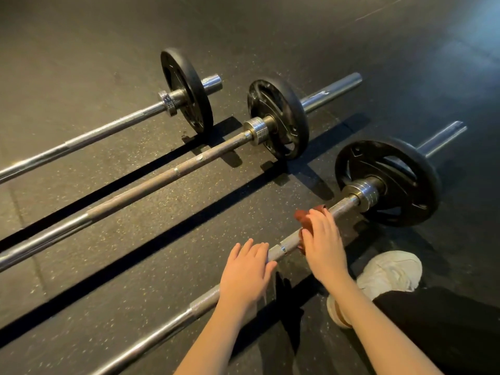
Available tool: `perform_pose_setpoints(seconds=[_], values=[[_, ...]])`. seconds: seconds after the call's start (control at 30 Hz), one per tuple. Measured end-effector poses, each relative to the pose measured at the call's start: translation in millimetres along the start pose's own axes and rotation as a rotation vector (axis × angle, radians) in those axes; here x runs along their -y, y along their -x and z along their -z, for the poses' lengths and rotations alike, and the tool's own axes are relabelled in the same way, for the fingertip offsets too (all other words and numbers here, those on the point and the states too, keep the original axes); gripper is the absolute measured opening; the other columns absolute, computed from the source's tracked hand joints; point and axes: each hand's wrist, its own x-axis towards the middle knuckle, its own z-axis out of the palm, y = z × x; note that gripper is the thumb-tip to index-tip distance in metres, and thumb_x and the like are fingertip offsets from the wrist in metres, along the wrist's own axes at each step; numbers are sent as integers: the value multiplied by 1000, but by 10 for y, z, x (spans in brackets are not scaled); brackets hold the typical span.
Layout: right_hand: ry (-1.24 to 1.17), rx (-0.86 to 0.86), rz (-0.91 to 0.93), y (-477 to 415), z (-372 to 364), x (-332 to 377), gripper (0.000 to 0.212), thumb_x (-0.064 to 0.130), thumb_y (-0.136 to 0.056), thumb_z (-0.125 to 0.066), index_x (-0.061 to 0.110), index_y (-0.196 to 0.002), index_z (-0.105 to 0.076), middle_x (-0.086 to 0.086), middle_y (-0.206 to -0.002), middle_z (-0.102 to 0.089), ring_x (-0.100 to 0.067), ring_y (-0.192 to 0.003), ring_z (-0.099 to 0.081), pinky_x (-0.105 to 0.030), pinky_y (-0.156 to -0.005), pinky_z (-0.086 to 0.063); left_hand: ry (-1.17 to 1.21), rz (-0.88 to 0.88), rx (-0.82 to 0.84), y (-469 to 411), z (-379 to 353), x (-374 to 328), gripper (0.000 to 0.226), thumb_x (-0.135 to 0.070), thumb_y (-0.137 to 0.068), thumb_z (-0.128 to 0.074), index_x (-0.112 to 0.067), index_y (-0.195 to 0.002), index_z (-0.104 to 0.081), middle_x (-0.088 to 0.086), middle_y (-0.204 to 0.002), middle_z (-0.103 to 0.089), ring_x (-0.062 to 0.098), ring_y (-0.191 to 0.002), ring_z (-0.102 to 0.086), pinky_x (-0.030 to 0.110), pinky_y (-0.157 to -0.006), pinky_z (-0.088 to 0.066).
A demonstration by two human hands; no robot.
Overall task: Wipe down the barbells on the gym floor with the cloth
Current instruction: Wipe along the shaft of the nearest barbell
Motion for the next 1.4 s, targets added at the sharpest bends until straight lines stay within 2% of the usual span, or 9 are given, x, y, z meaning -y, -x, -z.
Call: perform_pose_setpoints(seconds=[0.17, 0.27, 0.4, 0.67, 0.87, 1.0, 1.13, 1.27, 1.4], values=[[46, -36, -120, -540, 318, -358, 27, 24, -99, -46, 17, -124, -52, -5, -132, -51, -25, -128, -47, -36, -104, -38, -21, 21, 47, -9, 8, -15, 63, -53, -95, -7, -23, -142, -36, -7, -146, -42, 19, -145, -21, 40, -119, -10], [-3, -98, -245, -540, 245, -288, 38, 25, -101, -44, 14, -137, -45, -7, -147, -43, -25, -141, -32, -48, -115, -31, -35, 24, 42, 12, 12, 0, 58, -50, -97, -12, -23, -141, -38, -6, -145, -44, 19, -144, -23, 40, -119, -11], [18, -12, -55, -134, 130, -163, 43, 25, -101, -44, 16, -143, -41, -3, -153, -37, -20, -148, -19, -44, -118, -22, -34, 14, 25, 6, 25, -12, 44, -45, -102, -25, -24, -139, -38, -8, -142, -44, 18, -142, -25, 39, -119, -12], [90, -90, -202, -421, 181, -247, 41, 25, -100, -45, 16, -140, -44, -4, -152, -38, -23, -145, -25, -48, -117, -27, -17, 8, 0, 17, 14, -14, 42, -44, -102, -27, -24, -136, -41, -8, -137, -48, 18, -138, -31, 38, -117, -15], [310, 28, 127, -333, 255, -317, 34, 38, -97, -47, 17, -121, -60, -5, -143, -47, -21, -132, -41, -39, -108, -33, -18, -6, -23, -4, -7, -23, 67, -52, -89, -4, -23, -134, -44, -7, -133, -51, 20, -137, -35, 38, -114, -21], [324, -72, -65, -636, 268, -376, 34, 35, -99, -44, 13, -117, -64, -8, -150, -42, -27, -146, -23, -48, -119, -19, -6, -1, -48, -4, -54, 0, 71, -53, -86, -1, -23, -131, -47, -6, -129, -53, 21, -136, -37, 39, -113, -24], [114, -16, 27, -161, 52, -161, 36, 30, -98, -45, 14, -127, -58, -3, -133, -55, -21, -138, -37, -41, -114, -33, -11, 6, -27, -10, -47, 1, 74, -54, -84, 3, -25, -133, -44, -8, -133, -51, 20, -139, -32, 36, -113, -23], [229, 49, 53, -483, 264, -266, 26, 38, -96, -42, 19, -102, -59, 3, -99, -54, -18, -103, -55, -27, -84, -40, -15, 4, -27, -15, -30, -25, 75, -54, -84, 3, -24, -133, -44, -7, -133, -51, 20, -139, -32, 37, -114, -23], [128, -69, -177, -562, 234, -229, 34, 31, -100, -44, 12, -125, -58, -7, -140, -51, -26, -142, -30, -40, -115, -24, -13, 2, -26, 4, -44, 10, 72, -54, -86, 2, -23, -132, -45, -7, -133, -51, 21, -139, -33, 38, -114, -23]])
